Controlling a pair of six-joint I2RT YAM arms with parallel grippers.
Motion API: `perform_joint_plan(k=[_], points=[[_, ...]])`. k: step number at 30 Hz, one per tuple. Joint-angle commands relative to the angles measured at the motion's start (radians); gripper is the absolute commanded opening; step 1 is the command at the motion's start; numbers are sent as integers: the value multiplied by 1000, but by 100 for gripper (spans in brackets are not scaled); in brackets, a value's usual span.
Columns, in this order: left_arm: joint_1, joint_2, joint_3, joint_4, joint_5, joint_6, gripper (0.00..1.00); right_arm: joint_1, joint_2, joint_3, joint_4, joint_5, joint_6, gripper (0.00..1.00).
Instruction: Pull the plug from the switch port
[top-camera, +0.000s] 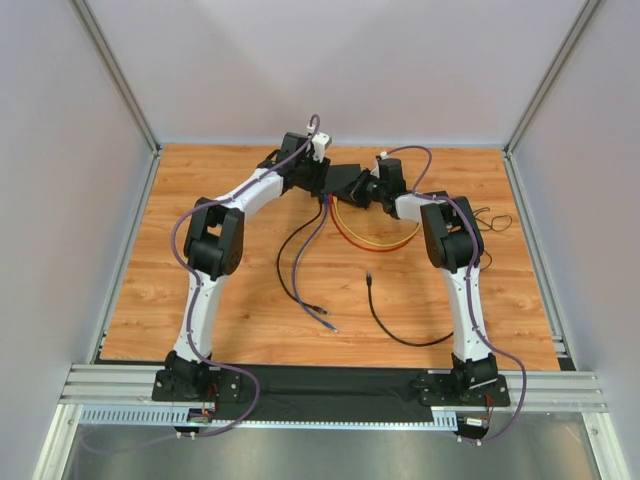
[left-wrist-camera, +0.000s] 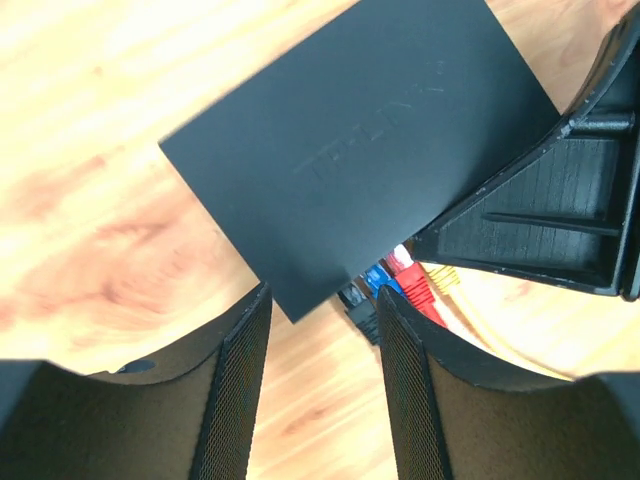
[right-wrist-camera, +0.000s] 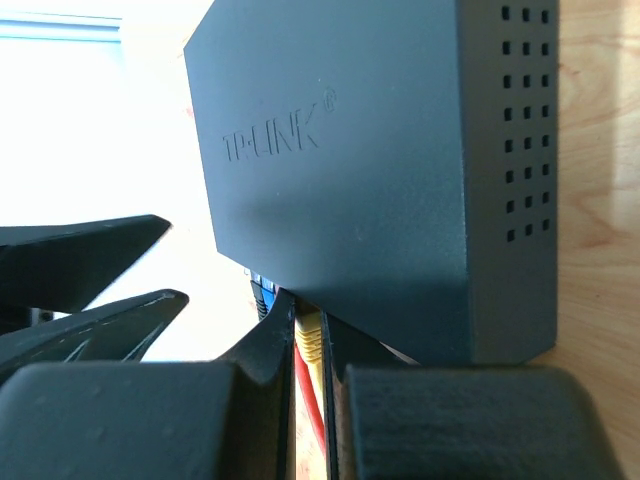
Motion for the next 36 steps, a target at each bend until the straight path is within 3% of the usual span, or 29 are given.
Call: perform_joint_plan(k=[1,8,21,36], points=[[-25,-21,43,-11,-58,200,55,7,25,-12,-45,-20,-17,0],[-34,-30,20,-15,-49,347,55,6,29,-7,-37,-34,-12,0],[-25,-46,-49,-28,-107,459,52,1,27,-12,-24,-46,-8,0],[-42,51,110,-160,-167,475,52,14,28,4,-16,-68,21,0]])
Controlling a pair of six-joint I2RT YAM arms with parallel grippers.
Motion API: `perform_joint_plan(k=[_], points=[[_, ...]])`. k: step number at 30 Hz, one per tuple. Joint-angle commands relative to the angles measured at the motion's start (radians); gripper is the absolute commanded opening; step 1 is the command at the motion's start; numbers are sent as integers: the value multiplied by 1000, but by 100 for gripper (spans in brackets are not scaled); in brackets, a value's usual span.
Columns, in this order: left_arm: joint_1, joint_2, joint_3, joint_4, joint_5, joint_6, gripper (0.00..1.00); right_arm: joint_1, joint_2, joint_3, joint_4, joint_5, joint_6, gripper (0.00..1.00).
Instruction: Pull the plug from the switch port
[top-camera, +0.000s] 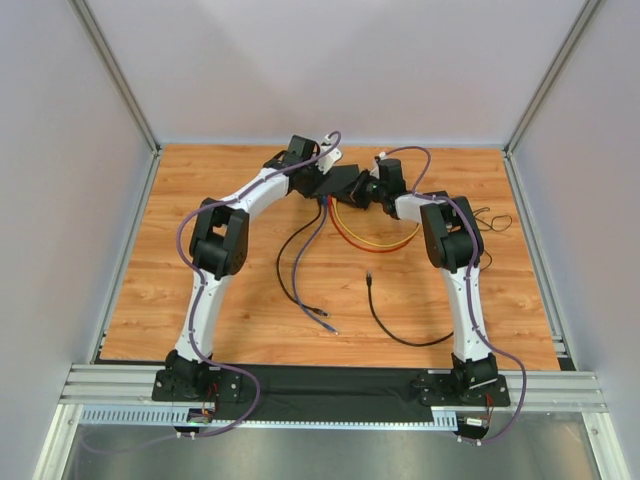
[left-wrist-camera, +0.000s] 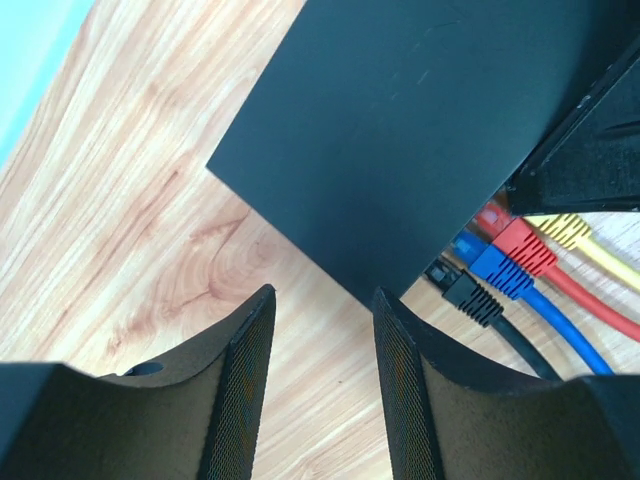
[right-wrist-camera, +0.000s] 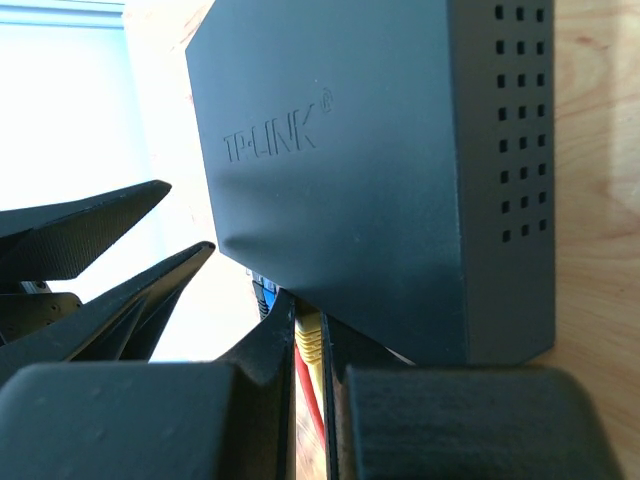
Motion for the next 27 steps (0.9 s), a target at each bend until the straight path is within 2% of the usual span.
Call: perform_joint_plan(k=[1,8,13,18,27], points=[[-14,18,52,-48,-13,31,52,13,30,9,-19,-40,14,0],[-22,86,176,-164,-13,37,51,15,27,12,-27,-49,20,0],[-25,-28,17,-19,68,46,55,16,33,15,-24,-55,23,0],[-33,33,107,-92,53,58,56,16,32,15,-24,-57,22,0],[-45,53,139,-89,62,49,56,16,35,17,-22,-58,23,0]])
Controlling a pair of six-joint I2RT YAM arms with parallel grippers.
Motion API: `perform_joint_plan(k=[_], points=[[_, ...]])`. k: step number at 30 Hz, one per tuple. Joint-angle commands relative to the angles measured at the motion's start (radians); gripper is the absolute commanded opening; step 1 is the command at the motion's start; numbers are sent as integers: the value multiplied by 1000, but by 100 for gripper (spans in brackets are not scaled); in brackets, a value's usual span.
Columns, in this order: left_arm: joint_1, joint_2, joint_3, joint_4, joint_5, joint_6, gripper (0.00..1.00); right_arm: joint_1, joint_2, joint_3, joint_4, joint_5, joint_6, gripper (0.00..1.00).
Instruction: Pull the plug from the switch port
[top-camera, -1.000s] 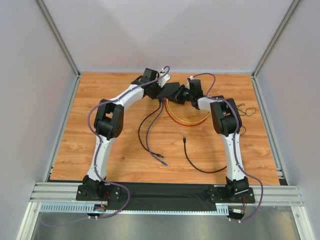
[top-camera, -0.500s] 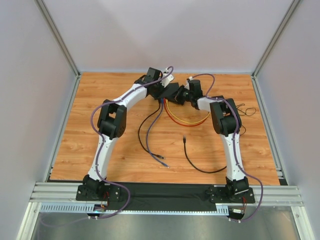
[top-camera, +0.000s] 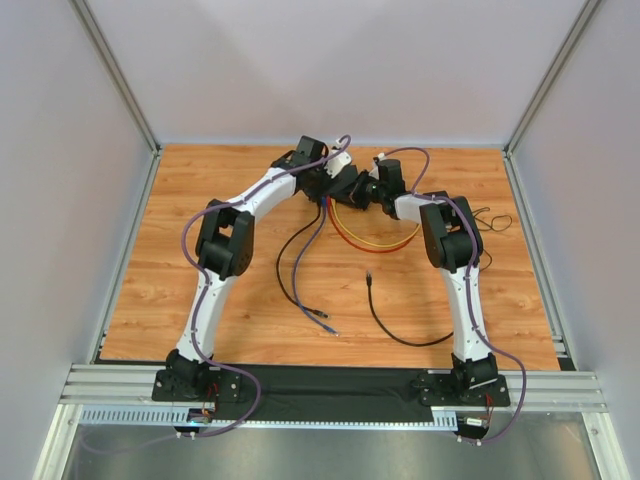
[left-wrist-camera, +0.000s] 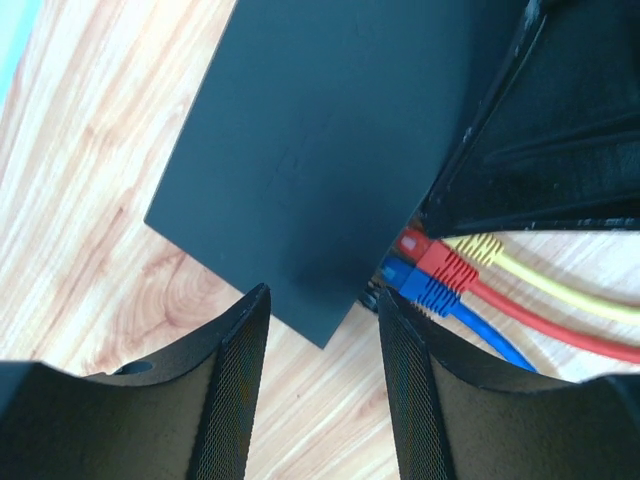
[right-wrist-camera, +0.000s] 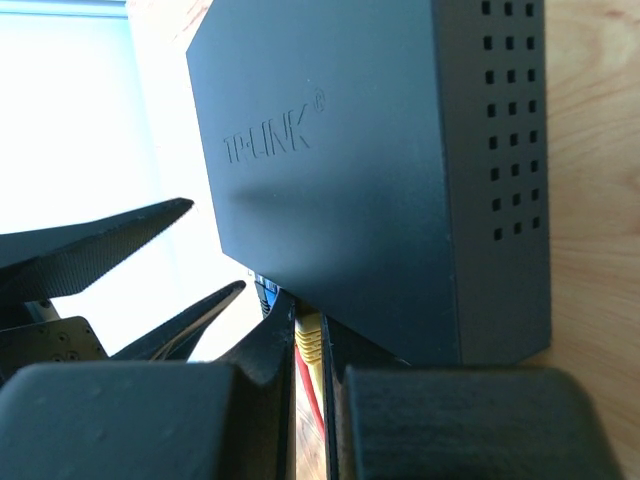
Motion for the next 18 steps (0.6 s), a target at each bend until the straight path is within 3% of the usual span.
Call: perform_joint_plan(k=[1,18], points=[[-12,37,83,-27,1,19,56,14,29,16,-22,-36,11,0],[-18,120,199,-68,-106,16,56,20,22,14,-23,-36,11,0]])
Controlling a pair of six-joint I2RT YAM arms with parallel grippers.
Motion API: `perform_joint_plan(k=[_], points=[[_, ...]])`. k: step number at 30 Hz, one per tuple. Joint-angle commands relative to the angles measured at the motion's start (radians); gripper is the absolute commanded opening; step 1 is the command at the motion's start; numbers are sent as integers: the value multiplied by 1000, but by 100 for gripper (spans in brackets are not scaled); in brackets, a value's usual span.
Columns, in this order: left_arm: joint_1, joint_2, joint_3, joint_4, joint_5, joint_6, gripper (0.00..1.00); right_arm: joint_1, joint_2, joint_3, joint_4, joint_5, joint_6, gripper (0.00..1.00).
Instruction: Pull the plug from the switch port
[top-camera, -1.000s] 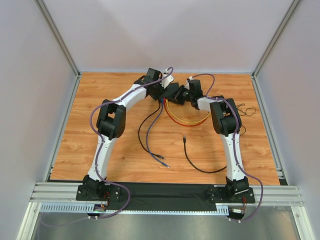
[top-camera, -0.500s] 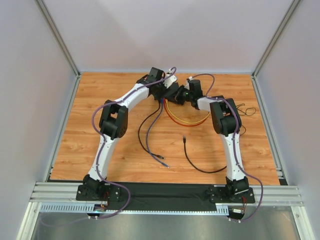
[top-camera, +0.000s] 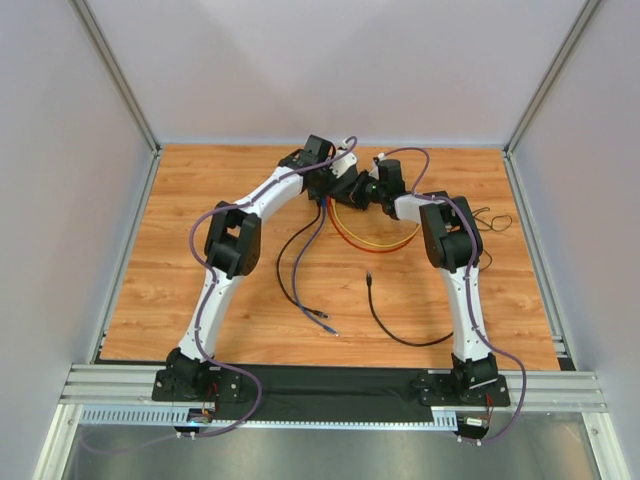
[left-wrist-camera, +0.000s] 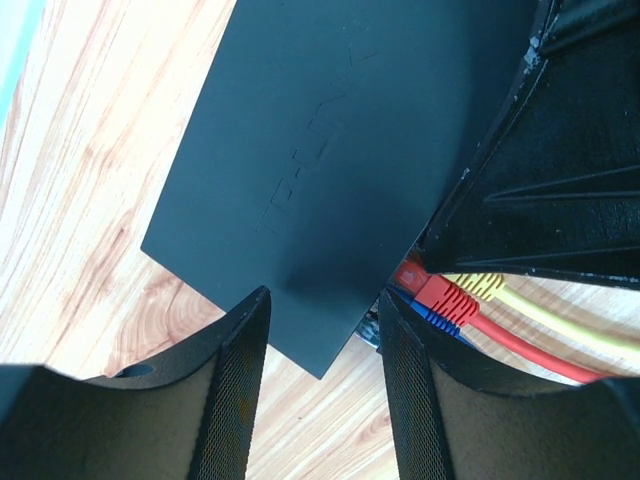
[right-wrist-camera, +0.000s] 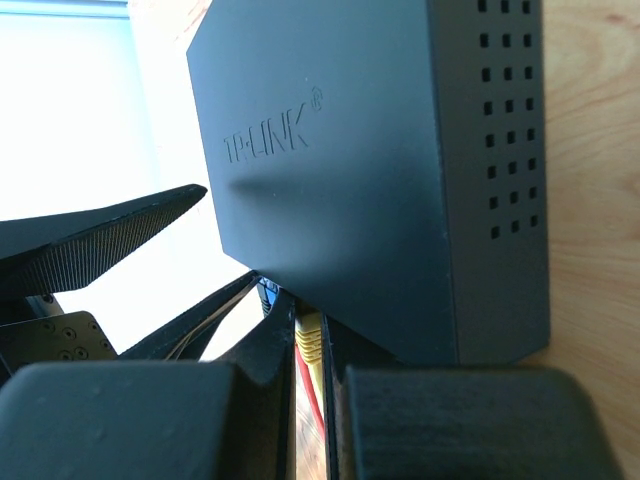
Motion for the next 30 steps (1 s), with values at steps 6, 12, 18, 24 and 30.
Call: perform_joint_plan(k=[6,12,18,24,30], points=[[0,84,131,-33,-70,-20,55,26,13,7,-46,-36,1,0],[0,16,55,28,-22,-45,54,27,13,2,-46,-34,1,0],[0,63,128,-4,-13,-74,54,27,10,1,-52,-32,-3,0],[7,85,153,-23,-45,-71,52,29,-4,-15,-66,-26,-10,0],[15,87,157,-26,-34,-80,48,35,-33,-58,-75,-20,-28,0]])
